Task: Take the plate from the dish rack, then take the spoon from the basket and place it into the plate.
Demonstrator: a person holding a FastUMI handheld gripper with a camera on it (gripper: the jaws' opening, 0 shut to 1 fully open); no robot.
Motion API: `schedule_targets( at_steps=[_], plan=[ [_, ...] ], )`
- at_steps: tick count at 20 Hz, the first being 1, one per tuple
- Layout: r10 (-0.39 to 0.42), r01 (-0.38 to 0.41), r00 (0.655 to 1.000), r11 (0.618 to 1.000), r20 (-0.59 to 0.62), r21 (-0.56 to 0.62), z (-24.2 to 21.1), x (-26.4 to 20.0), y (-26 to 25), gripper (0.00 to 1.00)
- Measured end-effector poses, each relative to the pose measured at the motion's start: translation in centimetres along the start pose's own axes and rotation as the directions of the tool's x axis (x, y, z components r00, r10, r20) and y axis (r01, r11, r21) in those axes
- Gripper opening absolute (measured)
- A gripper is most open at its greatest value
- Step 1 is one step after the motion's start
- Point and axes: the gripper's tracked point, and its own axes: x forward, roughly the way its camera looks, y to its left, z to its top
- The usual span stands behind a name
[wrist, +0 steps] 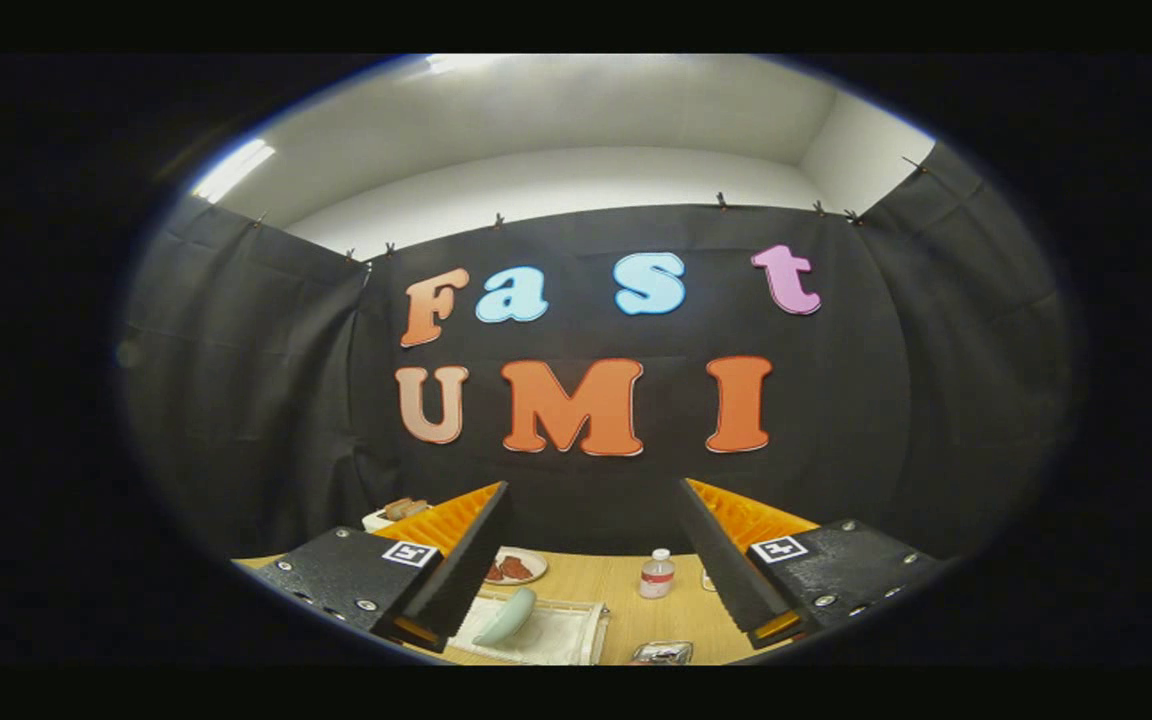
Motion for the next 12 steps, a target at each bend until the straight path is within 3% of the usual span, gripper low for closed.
schedule_targets(
  at_steps=[6,12],
  plan=[
    [0.059,-0.046,0.984,0.996,-0.166,0.079,-3.5,1.7,1.1,0.98],
    [0.131,-0.068,0.922,0.981,-0.364,0.181,-8.4,3.7,2.9,0.97]
  ],
)
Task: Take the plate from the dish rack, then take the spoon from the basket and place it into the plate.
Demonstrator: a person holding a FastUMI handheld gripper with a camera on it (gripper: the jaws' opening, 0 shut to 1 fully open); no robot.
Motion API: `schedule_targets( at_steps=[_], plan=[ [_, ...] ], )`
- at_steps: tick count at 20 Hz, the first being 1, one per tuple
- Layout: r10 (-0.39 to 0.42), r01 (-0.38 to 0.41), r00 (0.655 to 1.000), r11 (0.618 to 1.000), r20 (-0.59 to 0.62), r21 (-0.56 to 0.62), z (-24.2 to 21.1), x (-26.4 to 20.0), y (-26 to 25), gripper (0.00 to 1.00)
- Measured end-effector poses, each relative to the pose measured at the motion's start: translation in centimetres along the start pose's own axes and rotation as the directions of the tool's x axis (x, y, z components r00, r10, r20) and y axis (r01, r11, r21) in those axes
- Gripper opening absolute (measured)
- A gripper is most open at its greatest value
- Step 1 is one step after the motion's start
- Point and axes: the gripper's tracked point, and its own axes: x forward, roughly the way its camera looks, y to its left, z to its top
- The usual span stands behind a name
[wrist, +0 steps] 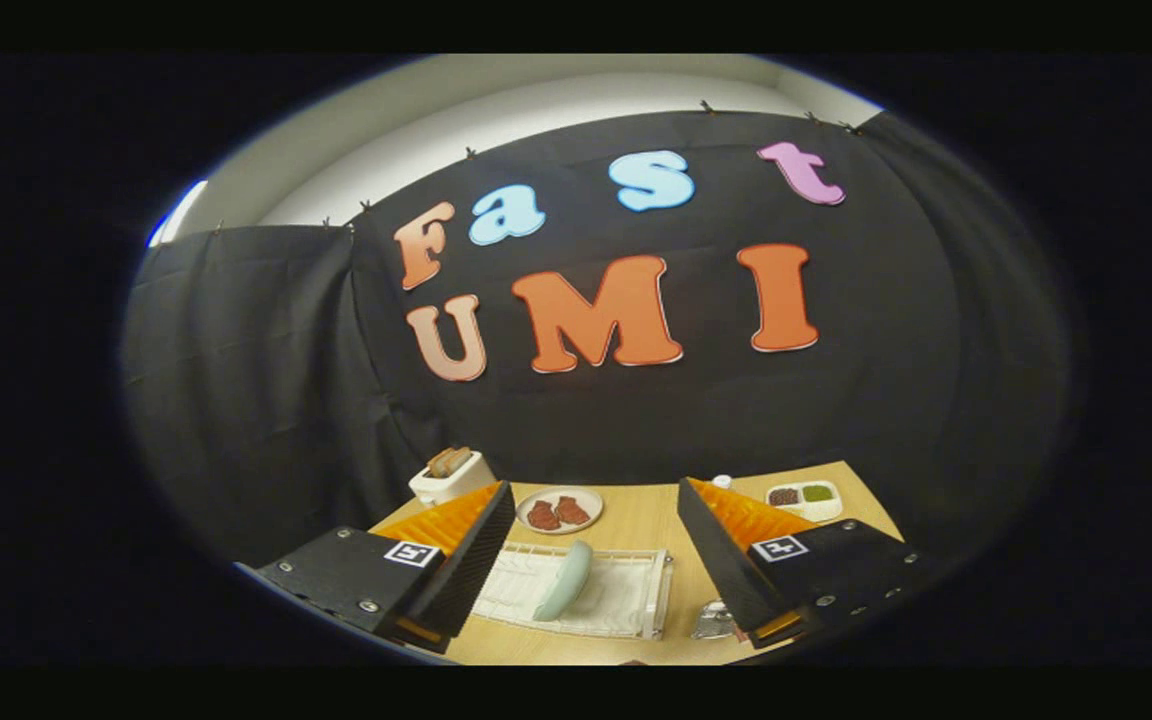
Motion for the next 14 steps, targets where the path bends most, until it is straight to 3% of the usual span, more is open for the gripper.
schedule_targets(
  at_steps=[8,14],
  plan=[
    [0.062,-0.072,0.954,0.997,-0.294,-0.022,-7.4,4.3,2.3,0.97],
    [0.03,-0.062,0.855,0.997,-0.518,-0.043,-13.8,7.3,2.2,0.95]
  ],
)
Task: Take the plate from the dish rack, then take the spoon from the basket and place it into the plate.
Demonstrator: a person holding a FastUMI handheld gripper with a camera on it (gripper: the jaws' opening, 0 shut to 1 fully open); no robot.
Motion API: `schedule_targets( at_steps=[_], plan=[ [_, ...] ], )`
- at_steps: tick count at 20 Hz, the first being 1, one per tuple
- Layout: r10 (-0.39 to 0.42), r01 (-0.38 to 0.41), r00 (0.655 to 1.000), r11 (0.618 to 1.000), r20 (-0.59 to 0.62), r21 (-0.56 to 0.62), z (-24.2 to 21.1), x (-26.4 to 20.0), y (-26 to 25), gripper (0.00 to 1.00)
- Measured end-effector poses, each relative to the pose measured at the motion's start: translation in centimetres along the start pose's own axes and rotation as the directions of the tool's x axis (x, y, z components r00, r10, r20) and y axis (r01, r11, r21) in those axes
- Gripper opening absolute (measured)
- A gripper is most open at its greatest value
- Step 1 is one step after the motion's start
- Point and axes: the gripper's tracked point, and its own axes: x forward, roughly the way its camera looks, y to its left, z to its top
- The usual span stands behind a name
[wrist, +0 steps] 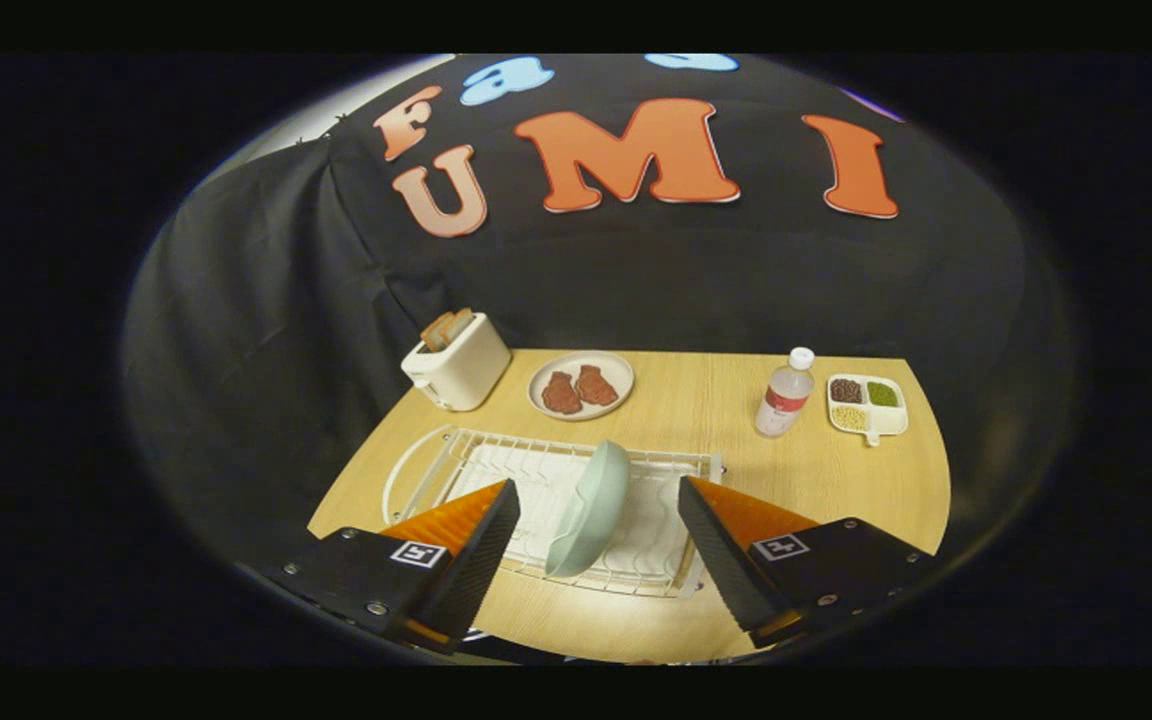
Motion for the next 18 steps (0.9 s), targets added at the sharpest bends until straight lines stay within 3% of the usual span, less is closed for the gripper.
schedule_targets(
  at_steps=[7,10,16,18],
  plan=[
    [-0.026,0.036,0.977,0.998,-0.211,0.043,-3.8,6.1,-0.4,0.85],
    [0.003,0.027,0.961,0.994,-0.277,0.105,-5.6,8.0,0.9,0.79],
    [-0.045,0.069,0.932,0.996,-0.358,0.055,-6.6,9.7,2.8,0.55],
    [-0.091,0.106,0.915,0.994,-0.392,0.018,-6.9,9.9,2.8,0.51]
  ],
)
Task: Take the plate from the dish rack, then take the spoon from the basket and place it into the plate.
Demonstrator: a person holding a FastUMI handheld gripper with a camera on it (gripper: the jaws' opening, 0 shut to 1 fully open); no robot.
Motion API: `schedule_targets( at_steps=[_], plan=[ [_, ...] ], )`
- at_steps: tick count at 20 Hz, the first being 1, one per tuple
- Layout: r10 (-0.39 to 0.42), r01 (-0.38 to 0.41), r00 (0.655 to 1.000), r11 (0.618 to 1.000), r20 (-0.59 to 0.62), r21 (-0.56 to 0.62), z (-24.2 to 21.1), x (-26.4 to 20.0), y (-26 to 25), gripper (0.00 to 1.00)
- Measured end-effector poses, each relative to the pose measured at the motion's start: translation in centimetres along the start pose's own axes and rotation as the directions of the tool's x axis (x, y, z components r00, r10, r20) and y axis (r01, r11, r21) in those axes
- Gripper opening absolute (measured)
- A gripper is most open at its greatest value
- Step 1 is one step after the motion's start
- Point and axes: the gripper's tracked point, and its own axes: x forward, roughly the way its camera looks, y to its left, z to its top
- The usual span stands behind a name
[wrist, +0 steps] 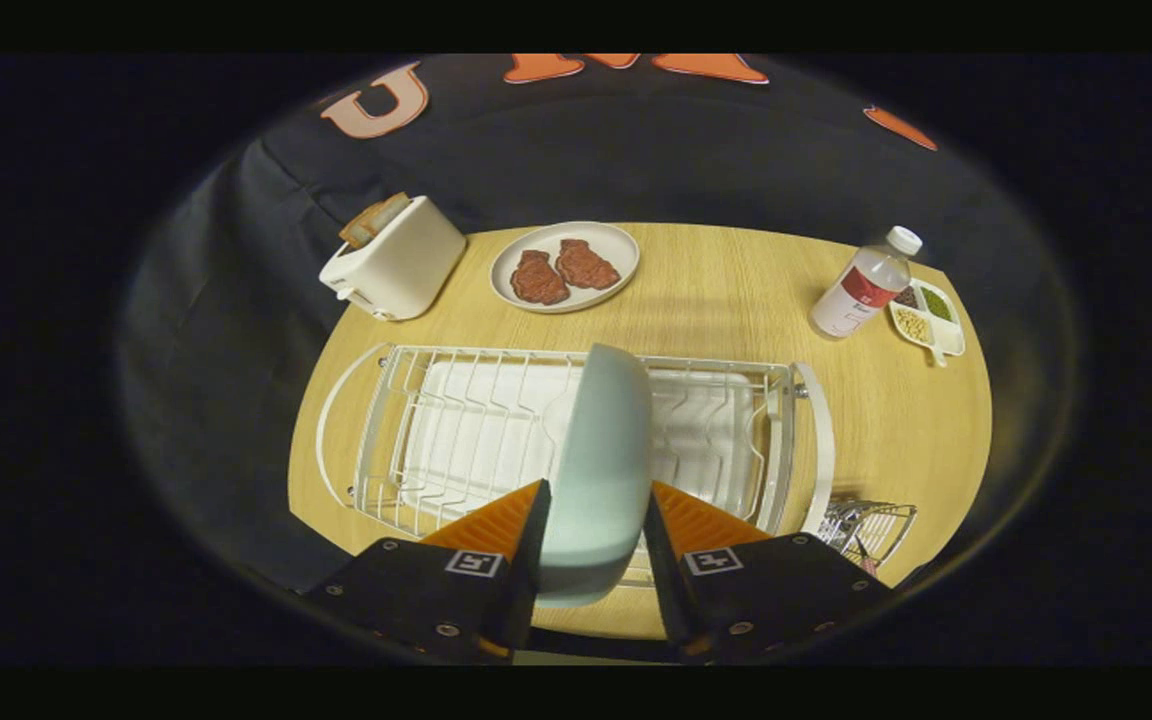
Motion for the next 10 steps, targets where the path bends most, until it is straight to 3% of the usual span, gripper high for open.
schedule_targets(
  at_steps=[3,10],
  plan=[
    [-0.117,0.116,0.992,0.992,-0.039,-0.04,-0.07,0.14,-0.57,0.45],
    [-0.305,0.302,0.952,0.951,-0.034,-0.067,0.38,-0.65,-0.99,0.36]
  ],
)
